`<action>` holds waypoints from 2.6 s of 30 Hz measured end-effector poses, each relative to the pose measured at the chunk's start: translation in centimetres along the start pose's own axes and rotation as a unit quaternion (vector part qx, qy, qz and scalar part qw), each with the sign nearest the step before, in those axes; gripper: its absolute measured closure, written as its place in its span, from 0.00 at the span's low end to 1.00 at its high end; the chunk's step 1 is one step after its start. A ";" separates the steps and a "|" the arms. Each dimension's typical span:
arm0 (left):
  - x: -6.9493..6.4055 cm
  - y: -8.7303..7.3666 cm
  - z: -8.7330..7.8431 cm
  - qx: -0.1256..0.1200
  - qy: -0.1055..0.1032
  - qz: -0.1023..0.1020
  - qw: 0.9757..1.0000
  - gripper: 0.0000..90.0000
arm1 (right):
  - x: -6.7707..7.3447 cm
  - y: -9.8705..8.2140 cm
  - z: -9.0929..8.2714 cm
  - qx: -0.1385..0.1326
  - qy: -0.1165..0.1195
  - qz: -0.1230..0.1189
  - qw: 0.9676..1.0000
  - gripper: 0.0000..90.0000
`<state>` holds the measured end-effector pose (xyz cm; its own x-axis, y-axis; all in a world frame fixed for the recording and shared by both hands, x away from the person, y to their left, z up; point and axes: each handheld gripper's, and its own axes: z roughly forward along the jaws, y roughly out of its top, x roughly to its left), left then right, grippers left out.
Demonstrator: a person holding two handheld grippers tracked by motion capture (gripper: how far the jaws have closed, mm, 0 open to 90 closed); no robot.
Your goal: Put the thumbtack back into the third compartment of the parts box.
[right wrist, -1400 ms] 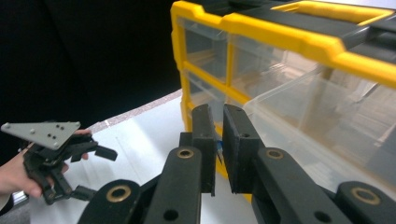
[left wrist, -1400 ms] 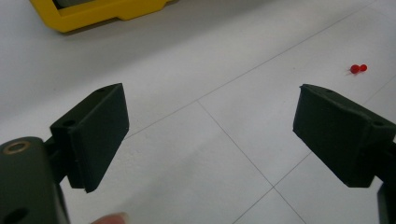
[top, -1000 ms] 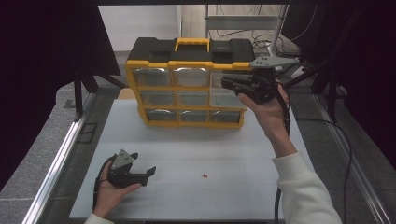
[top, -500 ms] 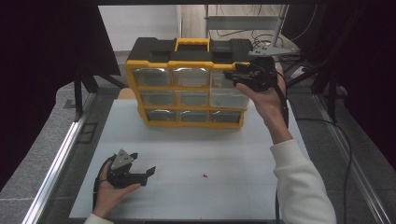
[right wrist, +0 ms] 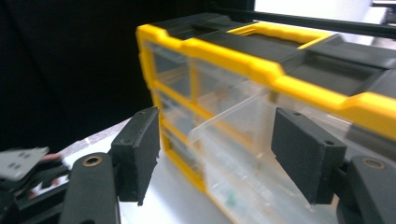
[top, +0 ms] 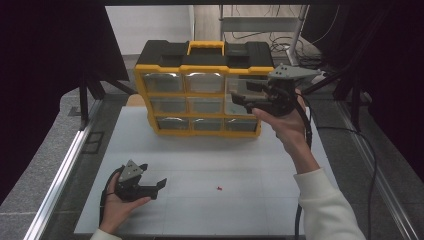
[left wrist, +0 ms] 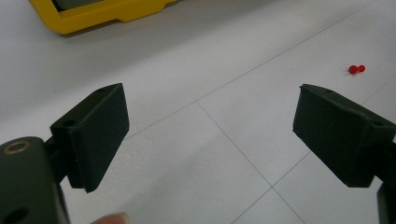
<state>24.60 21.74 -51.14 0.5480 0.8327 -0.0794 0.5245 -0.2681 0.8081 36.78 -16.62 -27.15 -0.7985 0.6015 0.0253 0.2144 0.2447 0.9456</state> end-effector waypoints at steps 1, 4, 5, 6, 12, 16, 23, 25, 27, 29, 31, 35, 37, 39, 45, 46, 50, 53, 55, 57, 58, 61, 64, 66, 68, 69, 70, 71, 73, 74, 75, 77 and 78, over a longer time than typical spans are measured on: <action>0.0 0.0 0.0 0.000 0.000 0.001 1.000 0.12 | 0.3 -0.3 -0.2 -0.003 0.004 -0.002 1.000 0.37; 0.0 0.0 0.0 -0.001 0.000 0.001 1.000 0.12 | 1.1 -1.6 -1.0 -0.006 0.023 -0.003 1.000 0.37; 0.0 0.0 0.0 -0.001 0.000 0.001 1.000 0.12 | 1.4 -2.0 -1.2 -0.006 0.025 -0.006 1.000 0.37; 0.0 0.0 0.0 -0.001 0.000 0.001 1.000 0.12 | 1.4 -2.0 -1.2 -0.006 0.025 -0.006 1.000 0.37; -0.1 0.0 0.0 0.000 0.000 0.002 1.000 0.12 | 2.6 -4.3 -2.2 -0.002 0.045 -0.007 0.999 0.38; -0.1 0.0 0.0 -0.001 0.000 0.002 1.000 0.12 | 3.1 -6.6 -2.0 0.013 0.047 -0.003 0.999 0.38; -0.1 0.0 0.0 -0.001 -0.001 0.001 1.000 0.12 | 3.5 -10.0 -1.1 0.045 0.040 0.003 0.998 0.38; -0.1 0.0 0.0 -0.002 -0.001 0.002 1.000 0.12 | 3.6 -11.1 -0.7 0.054 0.038 0.006 0.998 0.38; -0.1 0.0 0.0 -0.002 0.000 0.002 1.000 0.12 | 3.7 -11.6 -0.5 0.060 0.041 0.009 0.997 0.38; -0.1 0.0 0.0 -0.003 0.000 0.002 1.000 0.12 | 3.8 -13.2 0.2 0.073 0.044 0.015 0.996 0.38; -0.1 0.0 0.0 -0.003 0.000 0.001 1.000 0.12 | 3.8 -13.6 0.3 0.077 0.044 0.017 0.996 0.38; -0.2 0.0 0.0 -0.002 0.000 0.001 1.000 0.12 | 4.1 -15.1 1.1 0.093 0.048 0.020 0.994 0.38; -0.2 0.0 0.0 -0.004 0.000 0.000 1.000 0.12 | 4.3 -15.8 1.4 0.104 0.048 0.019 0.993 0.38; -0.1 0.0 0.0 -0.003 0.000 0.001 1.000 0.12 | 4.5 -16.8 1.8 0.116 0.050 0.021 0.992 0.38; -0.2 0.0 -0.1 -0.003 -0.001 0.002 1.000 0.12 | 4.8 -19.1 2.9 0.147 0.052 0.027 0.987 0.38; -0.2 0.0 -0.1 -0.003 -0.001 0.002 1.000 0.12 | 4.8 -19.1 2.9 0.147 0.052 0.027 0.987 0.38; -0.2 0.0 -0.1 -0.003 -0.001 0.003 1.000 0.12 | 5.6 -20.9 4.3 0.180 0.057 0.017 0.982 0.38; -0.2 0.0 -0.1 -0.003 -0.002 0.002 1.000 0.12 | 6.1 -21.6 5.0 0.199 0.056 0.005 0.978 0.38; -0.2 0.0 -0.1 -0.003 -0.002 0.002 1.000 0.12 | 6.2 -21.8 5.2 0.204 0.057 0.002 0.977 0.38; -0.2 0.0 -0.1 -0.002 -0.001 0.003 1.000 0.12 | 6.4 -22.4 5.8 0.216 0.056 -0.001 0.975 0.39; -0.2 0.0 0.0 -0.002 -0.001 0.004 1.000 0.12 | 6.4 -22.6 6.2 0.223 0.055 -0.007 0.973 0.39; -0.3 0.0 -0.1 -0.003 -0.001 0.005 1.000 0.12 | 6.8 -23.4 7.2 0.240 0.059 -0.011 0.969 0.40; -0.2 0.0 -0.1 -0.002 -0.001 0.003 1.000 0.12 | 7.2 -23.8 7.8 0.253 0.058 -0.033 0.965 0.44; -0.2 0.0 -0.1 -0.003 -0.001 0.003 1.000 0.12 | 7.4 -23.9 7.8 0.260 0.055 -0.043 0.963 0.48; -0.2 0.0 -0.1 -0.003 -0.001 0.004 1.000 0.12 | 7.6 -23.9 7.8 0.263 0.055 -0.047 0.962 0.52; -0.2 0.0 -0.1 -0.003 -0.001 0.004 1.000 0.12 | 7.7 -23.9 7.8 0.264 0.054 -0.052 0.962 0.53; -0.2 0.0 -0.1 -0.003 -0.001 0.004 1.000 0.12 | 7.7 -23.9 7.8 0.265 0.055 -0.054 0.961 0.54; -0.2 0.0 -0.1 -0.003 -0.001 0.004 1.000 0.12 | 7.7 -23.9 7.8 0.266 0.055 -0.054 0.961 0.55; -0.2 0.0 -0.1 -0.003 -0.001 0.003 1.000 0.12 | 7.7 -24.0 7.8 0.269 0.056 -0.053 0.960 0.56; -0.2 0.0 -0.1 -0.003 -0.001 0.003 1.000 0.12 | 7.7 -24.0 7.9 0.271 0.054 -0.054 0.960 0.57; -0.2 0.0 -0.1 -0.003 -0.001 0.004 1.000 0.12 | 7.7 -24.1 7.9 0.272 0.056 -0.054 0.959 0.57; -0.2 0.0 -0.1 -0.003 -0.001 0.004 1.000 0.12 | 7.7 -24.2 8.0 0.274 0.055 -0.057 0.958 0.59; -0.2 0.0 -0.1 -0.003 -0.001 0.004 1.000 0.12 | 7.7 -24.2 8.0 0.274 0.055 -0.057 0.958 0.59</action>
<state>24.42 21.59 -51.04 0.5528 0.8300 -0.0742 0.5164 -0.2714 0.8122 29.96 -11.81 -52.43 -0.8825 0.4702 -0.0056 0.3609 0.6849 0.6330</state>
